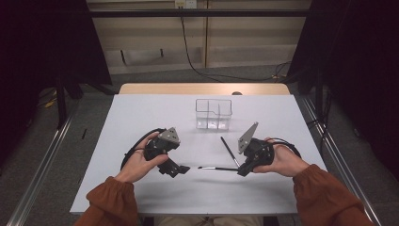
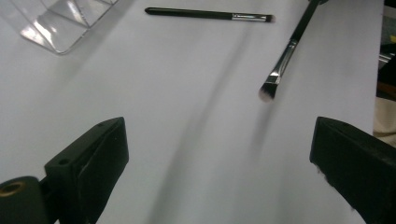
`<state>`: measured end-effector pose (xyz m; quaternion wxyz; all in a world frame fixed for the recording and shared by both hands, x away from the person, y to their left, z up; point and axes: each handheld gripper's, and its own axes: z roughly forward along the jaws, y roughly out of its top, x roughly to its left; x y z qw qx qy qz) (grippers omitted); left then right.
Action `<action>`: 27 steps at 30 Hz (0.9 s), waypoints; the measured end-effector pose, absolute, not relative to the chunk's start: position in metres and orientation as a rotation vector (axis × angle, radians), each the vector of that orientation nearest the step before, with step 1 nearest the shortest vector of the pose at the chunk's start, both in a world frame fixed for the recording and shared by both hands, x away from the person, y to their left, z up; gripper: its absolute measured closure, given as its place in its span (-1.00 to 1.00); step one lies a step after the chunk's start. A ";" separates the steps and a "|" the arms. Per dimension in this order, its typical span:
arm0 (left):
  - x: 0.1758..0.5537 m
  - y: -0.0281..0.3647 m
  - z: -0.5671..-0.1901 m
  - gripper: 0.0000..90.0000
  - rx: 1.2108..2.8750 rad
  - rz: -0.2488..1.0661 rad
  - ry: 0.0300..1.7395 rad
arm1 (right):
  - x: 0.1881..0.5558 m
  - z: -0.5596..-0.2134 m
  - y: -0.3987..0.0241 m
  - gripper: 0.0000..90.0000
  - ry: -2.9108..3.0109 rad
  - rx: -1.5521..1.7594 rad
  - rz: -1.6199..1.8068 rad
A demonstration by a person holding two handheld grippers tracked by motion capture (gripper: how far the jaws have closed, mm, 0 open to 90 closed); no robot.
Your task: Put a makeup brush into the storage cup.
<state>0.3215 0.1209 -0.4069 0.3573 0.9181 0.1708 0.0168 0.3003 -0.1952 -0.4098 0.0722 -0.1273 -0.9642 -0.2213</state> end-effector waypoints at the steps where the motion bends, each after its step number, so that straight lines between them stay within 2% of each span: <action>1: 0.322 0.123 -0.407 -0.91 2.374 0.051 0.440 | 0.299 -0.410 -0.195 0.87 -2.899 -0.379 -0.667; 10: 0.319 0.134 -0.410 -0.92 2.312 0.057 0.489 | 0.290 -0.413 -0.203 0.87 -2.896 -0.468 -0.705; 27: 0.306 0.145 -0.415 -0.93 2.251 0.099 0.553 | 0.280 -0.419 -0.218 0.87 -2.831 -0.620 -1.071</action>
